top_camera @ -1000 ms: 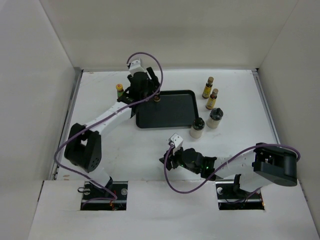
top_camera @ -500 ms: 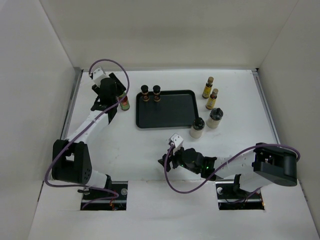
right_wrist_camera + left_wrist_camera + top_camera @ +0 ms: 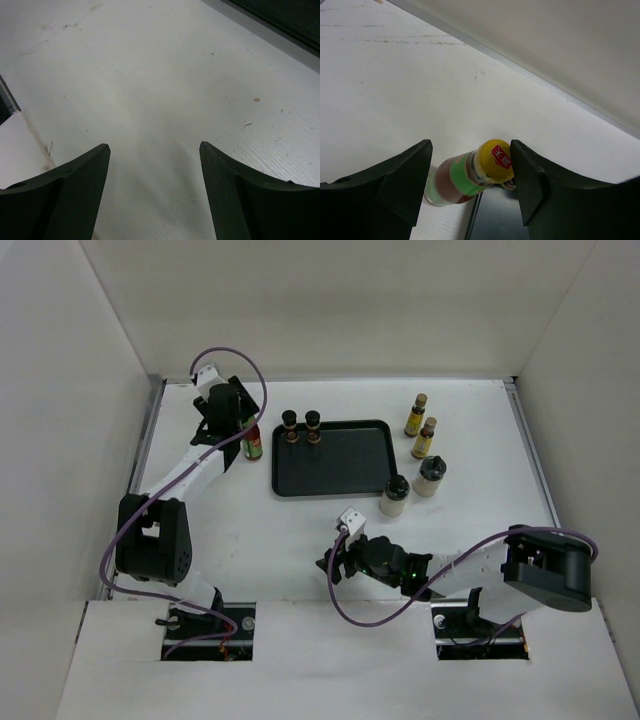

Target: Organize the condiment bottles

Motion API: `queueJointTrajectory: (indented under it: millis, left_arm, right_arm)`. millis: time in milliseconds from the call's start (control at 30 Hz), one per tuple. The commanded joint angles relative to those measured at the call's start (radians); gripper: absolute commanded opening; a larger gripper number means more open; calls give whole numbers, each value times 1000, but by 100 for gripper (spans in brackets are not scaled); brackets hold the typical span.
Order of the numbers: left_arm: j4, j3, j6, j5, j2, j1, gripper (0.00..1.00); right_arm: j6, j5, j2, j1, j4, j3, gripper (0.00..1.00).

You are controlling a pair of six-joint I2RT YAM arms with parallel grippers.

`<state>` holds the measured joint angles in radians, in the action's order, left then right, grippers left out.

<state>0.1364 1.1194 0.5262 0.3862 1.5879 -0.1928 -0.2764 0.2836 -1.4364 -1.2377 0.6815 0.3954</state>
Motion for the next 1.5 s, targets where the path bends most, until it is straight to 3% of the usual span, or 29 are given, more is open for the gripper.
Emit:
queueJointTrajectory:
  millis: [0, 633, 900, 1067, 1467]
  left_arm:
    - [-17, 7, -34, 11, -6, -16, 61]
    - [40, -142, -28, 86, -140, -59, 58]
    - [48, -138, -31, 83, -158, -69, 67]
    - [46, -99, -45, 74, -128, -73, 67]
    - [22, 29, -114, 80, 18, -78, 55]
  right_arm:
    - [6, -12, -4, 5, 64, 20, 79]
    - [2, -11, 1, 13, 56, 17, 79]
    - [2, -17, -13, 13, 52, 25, 79]
    - [3, -18, -16, 13, 50, 28, 79]
    - [3, -15, -7, 13, 47, 23, 79]
